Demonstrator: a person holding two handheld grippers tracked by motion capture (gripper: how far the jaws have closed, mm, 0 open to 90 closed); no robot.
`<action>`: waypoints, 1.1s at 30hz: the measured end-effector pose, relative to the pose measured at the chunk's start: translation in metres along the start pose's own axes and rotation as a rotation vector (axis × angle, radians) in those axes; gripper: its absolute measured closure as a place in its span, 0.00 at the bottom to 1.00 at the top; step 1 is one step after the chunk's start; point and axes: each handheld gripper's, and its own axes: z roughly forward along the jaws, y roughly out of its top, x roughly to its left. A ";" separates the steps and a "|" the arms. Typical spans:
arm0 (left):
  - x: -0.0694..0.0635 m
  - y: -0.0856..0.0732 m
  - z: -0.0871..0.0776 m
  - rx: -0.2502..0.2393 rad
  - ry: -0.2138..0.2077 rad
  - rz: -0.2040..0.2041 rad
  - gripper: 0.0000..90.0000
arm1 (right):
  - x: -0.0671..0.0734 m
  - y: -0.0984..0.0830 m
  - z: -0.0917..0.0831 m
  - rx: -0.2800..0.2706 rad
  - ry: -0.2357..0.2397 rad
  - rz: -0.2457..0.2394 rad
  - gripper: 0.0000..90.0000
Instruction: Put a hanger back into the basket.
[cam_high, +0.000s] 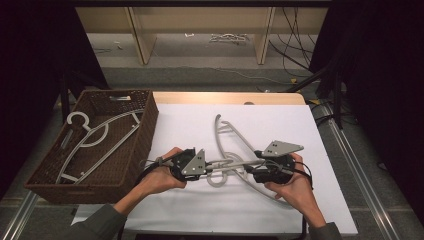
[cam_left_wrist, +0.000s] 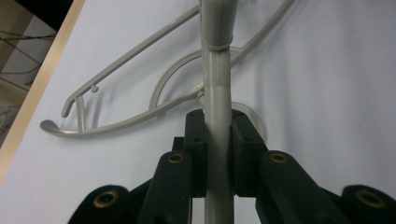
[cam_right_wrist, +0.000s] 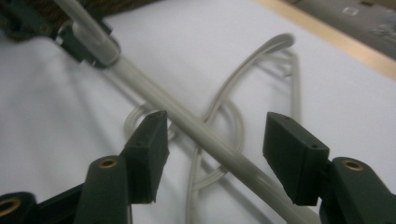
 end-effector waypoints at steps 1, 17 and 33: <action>0.002 -0.001 -0.001 -0.007 0.007 -0.021 0.88 | -0.001 0.000 -0.001 -0.006 -0.017 0.000 0.44; 0.030 0.000 -0.032 -0.091 0.044 -0.285 0.88 | 0.009 -0.013 -0.010 -0.071 -0.057 0.024 0.38; 0.059 0.027 -0.084 -0.148 0.103 -0.308 0.88 | 0.018 -0.030 0.007 -0.001 -0.047 0.040 0.37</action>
